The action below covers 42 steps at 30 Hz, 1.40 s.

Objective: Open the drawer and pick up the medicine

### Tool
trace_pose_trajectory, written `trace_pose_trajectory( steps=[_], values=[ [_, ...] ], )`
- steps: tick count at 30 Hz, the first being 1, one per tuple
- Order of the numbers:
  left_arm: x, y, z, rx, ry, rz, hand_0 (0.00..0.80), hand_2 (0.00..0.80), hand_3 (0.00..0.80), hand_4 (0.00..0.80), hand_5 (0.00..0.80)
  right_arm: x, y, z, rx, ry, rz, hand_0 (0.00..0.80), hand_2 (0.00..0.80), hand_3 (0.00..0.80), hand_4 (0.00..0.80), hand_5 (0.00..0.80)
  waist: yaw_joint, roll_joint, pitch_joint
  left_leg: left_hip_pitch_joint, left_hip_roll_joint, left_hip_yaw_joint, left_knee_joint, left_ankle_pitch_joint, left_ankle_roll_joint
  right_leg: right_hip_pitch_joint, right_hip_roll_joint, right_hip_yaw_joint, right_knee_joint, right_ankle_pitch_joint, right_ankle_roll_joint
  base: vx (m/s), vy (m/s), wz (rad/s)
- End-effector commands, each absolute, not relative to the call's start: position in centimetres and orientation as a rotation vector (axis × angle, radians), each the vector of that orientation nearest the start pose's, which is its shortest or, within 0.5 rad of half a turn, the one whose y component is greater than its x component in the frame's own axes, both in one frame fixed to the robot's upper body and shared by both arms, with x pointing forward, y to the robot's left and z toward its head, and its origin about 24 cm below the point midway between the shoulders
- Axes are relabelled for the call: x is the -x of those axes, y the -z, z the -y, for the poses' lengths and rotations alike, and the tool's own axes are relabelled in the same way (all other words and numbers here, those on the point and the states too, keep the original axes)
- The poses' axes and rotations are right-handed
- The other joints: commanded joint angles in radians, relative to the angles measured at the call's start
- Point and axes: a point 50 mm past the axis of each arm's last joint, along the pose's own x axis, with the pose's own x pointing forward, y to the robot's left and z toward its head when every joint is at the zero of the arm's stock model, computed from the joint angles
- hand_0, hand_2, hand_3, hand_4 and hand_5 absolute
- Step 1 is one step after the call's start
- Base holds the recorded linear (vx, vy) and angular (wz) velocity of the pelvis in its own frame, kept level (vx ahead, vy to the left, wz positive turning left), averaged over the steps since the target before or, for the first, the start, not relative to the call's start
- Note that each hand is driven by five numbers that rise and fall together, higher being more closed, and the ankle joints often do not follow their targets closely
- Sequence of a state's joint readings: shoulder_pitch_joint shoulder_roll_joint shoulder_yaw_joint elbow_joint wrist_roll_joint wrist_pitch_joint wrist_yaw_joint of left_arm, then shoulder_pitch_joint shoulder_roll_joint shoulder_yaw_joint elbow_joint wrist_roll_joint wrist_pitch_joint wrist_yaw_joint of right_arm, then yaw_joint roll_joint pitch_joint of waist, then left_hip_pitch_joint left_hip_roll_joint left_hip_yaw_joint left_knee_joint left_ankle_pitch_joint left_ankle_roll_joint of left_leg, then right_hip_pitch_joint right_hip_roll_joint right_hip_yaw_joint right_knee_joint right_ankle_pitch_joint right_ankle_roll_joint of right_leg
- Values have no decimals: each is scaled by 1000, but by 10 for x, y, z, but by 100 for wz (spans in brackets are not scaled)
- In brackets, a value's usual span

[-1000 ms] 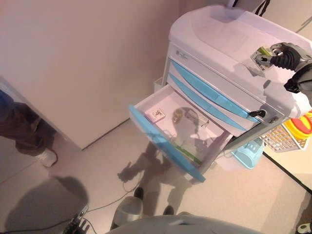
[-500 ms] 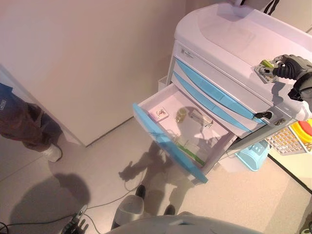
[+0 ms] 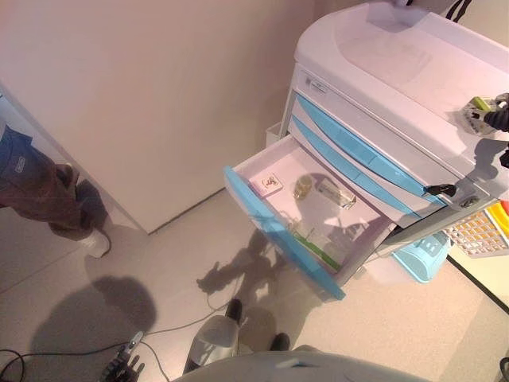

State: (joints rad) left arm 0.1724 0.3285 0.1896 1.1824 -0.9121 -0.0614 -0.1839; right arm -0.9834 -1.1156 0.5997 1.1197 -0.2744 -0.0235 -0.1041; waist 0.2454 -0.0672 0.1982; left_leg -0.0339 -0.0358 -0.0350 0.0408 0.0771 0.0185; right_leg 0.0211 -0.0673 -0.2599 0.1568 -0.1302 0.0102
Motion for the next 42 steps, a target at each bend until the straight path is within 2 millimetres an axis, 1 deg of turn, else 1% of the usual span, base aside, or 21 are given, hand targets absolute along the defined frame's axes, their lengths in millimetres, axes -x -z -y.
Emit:
trace_pose_trajectory(
  steps=[1,4,11,19,20,23,29,33,37,42],
  values=[
    [-30,134,-319,558,-771,-876,0,0,0,0,0,-317,-264,417,1521,619,-211,800,800,800,800,800,28,-42,7,-15,16,-45,76,-149,-41,2,-114,23,-84,132,130,0,0,0],
    [-28,134,-320,555,-767,-878,0,0,0,0,0,-317,-269,417,1539,623,-200,800,800,800,800,800,30,-40,7,-17,16,-46,77,-148,-42,1,-115,21,-81,129,128,0,0,0],
    [-28,132,-323,547,-764,-876,0,0,0,0,0,-318,-269,417,1590,610,-220,800,800,800,800,800,35,-33,13,-22,17,-55,75,-142,-42,-4,-113,18,-74,124,123,4,-2,0],
    [-29,129,-329,546,-761,-869,0,0,0,0,0,-318,-269,417,1567,600,-247,800,800,800,800,800,44,-32,28,-34,16,-68,66,-131,-43,-13,-110,17,-78,127,123,-4,-13,4],
    [-29,129,-329,547,-760,-869,0,0,0,0,0,-318,-269,417,1561,601,-256,0,0,0,0,0,44,-31,30,-35,17,-67,66,-129,-42,-14,-110,15,-76,127,122,-18,-3,9],
    [-29,129,-329,551,-758,-867,0,0,0,0,0,-317,-268,419,1548,601,-271,0,0,0,0,0,43,-31,32,-39,17,-65,70,-131,-41,-18,-110,15,-73,126,121,-10,4,5],
    [-28,129,-329,546,-758,-865,0,0,0,0,0,-316,-272,419,1561,617,-245,0,0,0,0,0,44,-35,29,-36,15,-63,78,-137,-40,-13,-109,15,-71,125,120,0,0,0],
    [-30,129,-328,545,-750,-861,0,0,0,0,0,-316,-278,419,1557,652,-218,0,0,0,0,0,43,-37,29,-35,16,-58,80,-138,-40,-12,-108,14,-70,125,121,0,0,0],
    [-26,130,-327,544,-753,-869,0,0,0,0,0,-315,-280,419,1551,674,-190,0,0,0,0,0,42,-39,28,-32,16,-55,78,-138,-40,-9,-107,15,-73,126,121,0,0,0],
    [-24,130,-326,549,-754,-872,0,0,0,0,0,-315,-290,416,1530,729,-114,0,0,0,0,0,38,-39,21,-28,16,-54,78,-141,-39,-6,-107,21,-75,126,123,0,0,0]
  ],
)
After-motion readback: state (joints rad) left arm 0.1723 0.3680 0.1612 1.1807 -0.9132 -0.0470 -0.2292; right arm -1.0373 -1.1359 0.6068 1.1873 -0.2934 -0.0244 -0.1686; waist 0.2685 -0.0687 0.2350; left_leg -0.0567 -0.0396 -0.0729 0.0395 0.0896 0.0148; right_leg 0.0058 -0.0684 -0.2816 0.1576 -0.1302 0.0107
